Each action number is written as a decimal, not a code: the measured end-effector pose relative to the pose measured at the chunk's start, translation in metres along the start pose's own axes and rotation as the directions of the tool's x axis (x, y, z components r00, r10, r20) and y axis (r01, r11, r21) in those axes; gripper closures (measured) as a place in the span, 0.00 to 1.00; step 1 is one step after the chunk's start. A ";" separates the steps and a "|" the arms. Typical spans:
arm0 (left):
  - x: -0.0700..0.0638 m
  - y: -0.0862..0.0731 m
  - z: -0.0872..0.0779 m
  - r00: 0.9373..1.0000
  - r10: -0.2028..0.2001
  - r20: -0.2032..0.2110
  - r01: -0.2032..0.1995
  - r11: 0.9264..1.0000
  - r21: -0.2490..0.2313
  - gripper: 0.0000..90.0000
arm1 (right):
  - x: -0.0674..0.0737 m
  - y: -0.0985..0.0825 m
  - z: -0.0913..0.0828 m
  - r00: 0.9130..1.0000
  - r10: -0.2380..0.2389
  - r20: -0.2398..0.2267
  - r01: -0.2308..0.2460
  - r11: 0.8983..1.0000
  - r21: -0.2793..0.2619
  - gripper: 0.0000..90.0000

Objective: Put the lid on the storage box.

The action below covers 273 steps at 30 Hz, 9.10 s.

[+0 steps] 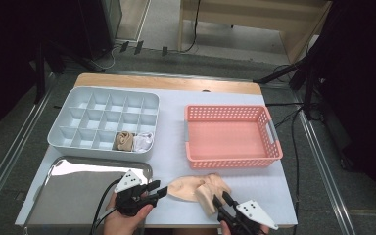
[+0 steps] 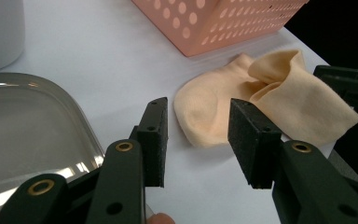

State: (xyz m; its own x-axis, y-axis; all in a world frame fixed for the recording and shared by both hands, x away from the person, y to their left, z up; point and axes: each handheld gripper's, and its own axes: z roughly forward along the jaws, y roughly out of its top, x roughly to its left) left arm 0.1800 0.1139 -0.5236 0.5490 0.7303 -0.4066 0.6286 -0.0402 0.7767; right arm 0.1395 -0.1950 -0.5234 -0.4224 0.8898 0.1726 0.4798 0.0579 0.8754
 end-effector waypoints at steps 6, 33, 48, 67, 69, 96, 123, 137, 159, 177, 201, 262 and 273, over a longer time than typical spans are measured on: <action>0.000 -0.001 0.000 1.000 0.002 0.002 -0.002 1.000 0.005 0.65 | 0.031 -0.007 0.012 0.992 -0.105 -0.074 0.110 0.992 0.056 0.62; -0.006 -0.001 -0.003 0.998 -0.006 0.064 0.007 1.000 -0.004 0.63 | 0.032 0.018 0.000 0.975 0.024 -0.222 -0.031 0.999 -0.029 0.95; -0.004 0.000 -0.005 0.998 -0.006 0.063 0.006 1.000 -0.009 0.62 | -0.049 0.005 -0.020 0.975 0.158 0.155 -0.150 0.987 -0.063 0.92; -0.015 -0.008 0.002 0.996 0.016 0.086 -0.019 1.000 0.025 0.63 | -0.022 0.012 -0.010 0.996 0.026 0.080 -0.022 0.998 -0.055 0.78; -0.015 -0.009 0.004 0.996 0.014 0.083 -0.016 1.000 0.026 0.63 | -0.024 0.005 -0.022 0.997 0.027 0.073 -0.023 0.999 -0.045 0.78; -0.072 -0.012 0.036 0.976 0.157 0.154 -0.172 0.981 0.087 0.61 | -0.010 0.005 -0.034 0.998 0.011 0.063 -0.011 1.000 -0.006 0.99; -0.091 -0.015 0.038 0.965 0.256 0.050 -0.260 0.962 0.088 0.70 | 0.052 0.039 -0.045 0.990 0.065 -0.122 -0.082 0.987 -0.137 0.99; -0.040 0.003 0.022 0.985 0.145 0.096 -0.162 0.965 0.207 0.92 | 0.020 0.021 -0.012 0.998 0.068 -0.001 -0.068 0.997 -0.037 0.90; -0.018 0.007 0.023 0.996 0.065 0.057 -0.075 0.977 0.201 0.90 | 0.032 -0.040 0.005 0.967 -0.168 -0.194 0.168 0.986 -0.019 0.71; -0.016 0.012 0.013 0.983 0.089 0.163 -0.130 0.957 0.261 0.95 | 0.034 -0.007 -0.029 0.971 -0.097 -0.217 0.069 0.988 -0.135 0.98; 0.009 0.016 0.009 0.996 0.033 0.085 -0.048 0.983 0.180 0.84 | -0.032 0.017 0.025 0.974 0.215 -0.077 -0.224 0.966 -0.132 0.79; -0.018 0.005 0.018 0.995 0.083 0.048 -0.089 0.987 0.134 0.74 | -0.045 0.001 -0.006 0.988 0.148 0.052 -0.146 0.988 -0.040 0.75; -0.013 0.004 0.019 0.995 0.095 0.030 -0.098 0.982 0.162 0.99 | -0.029 -0.005 0.014 0.996 -0.003 0.085 -0.004 0.996 0.084 0.94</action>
State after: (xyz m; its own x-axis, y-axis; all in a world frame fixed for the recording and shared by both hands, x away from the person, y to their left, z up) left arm 0.1860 0.0916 -0.5240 0.6224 0.7024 -0.3453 0.6523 -0.2215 0.7249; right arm 0.1599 -0.2151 -0.5394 -0.3564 0.9251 0.1311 0.5446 0.0917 0.8337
